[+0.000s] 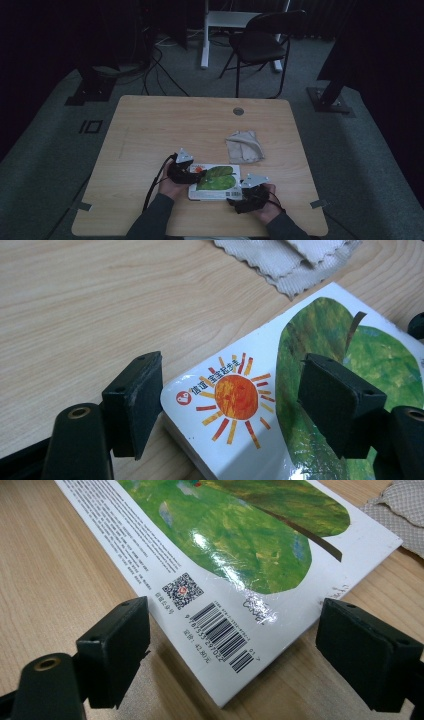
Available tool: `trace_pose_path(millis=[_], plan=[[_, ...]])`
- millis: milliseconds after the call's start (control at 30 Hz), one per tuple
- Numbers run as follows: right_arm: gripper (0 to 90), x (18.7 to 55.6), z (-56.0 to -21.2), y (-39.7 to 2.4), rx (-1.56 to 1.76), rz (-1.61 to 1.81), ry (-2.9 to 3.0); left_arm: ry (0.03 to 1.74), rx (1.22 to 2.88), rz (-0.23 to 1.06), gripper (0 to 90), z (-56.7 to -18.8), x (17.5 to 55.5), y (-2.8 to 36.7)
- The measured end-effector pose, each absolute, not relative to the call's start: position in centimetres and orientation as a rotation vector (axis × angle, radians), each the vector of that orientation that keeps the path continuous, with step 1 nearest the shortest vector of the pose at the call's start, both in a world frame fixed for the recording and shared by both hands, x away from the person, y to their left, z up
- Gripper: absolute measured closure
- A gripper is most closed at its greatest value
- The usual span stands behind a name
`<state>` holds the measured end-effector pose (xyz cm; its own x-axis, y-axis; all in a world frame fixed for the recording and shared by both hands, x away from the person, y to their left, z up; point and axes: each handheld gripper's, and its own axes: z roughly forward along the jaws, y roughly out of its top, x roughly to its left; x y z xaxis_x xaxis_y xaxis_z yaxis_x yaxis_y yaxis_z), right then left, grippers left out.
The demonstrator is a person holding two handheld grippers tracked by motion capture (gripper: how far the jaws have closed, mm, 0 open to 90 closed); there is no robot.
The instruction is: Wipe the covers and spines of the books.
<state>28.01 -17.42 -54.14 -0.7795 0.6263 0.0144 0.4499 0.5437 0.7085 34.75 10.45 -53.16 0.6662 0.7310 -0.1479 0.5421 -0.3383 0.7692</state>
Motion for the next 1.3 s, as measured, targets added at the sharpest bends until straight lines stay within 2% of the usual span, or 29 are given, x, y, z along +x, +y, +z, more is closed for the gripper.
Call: trace_pose_path(millis=[200,1300], plan=[[10.8,27.94,-54.16,-17.19,0.892,1.043,2.546,0.971,2.020,0.297,26.8,-52.47,34.59,10.42],[10.9,27.98,-54.22,-17.11,0.887,1.049,2.548,0.980,2.029,0.292,30.2,-52.89,34.63,10.82]])
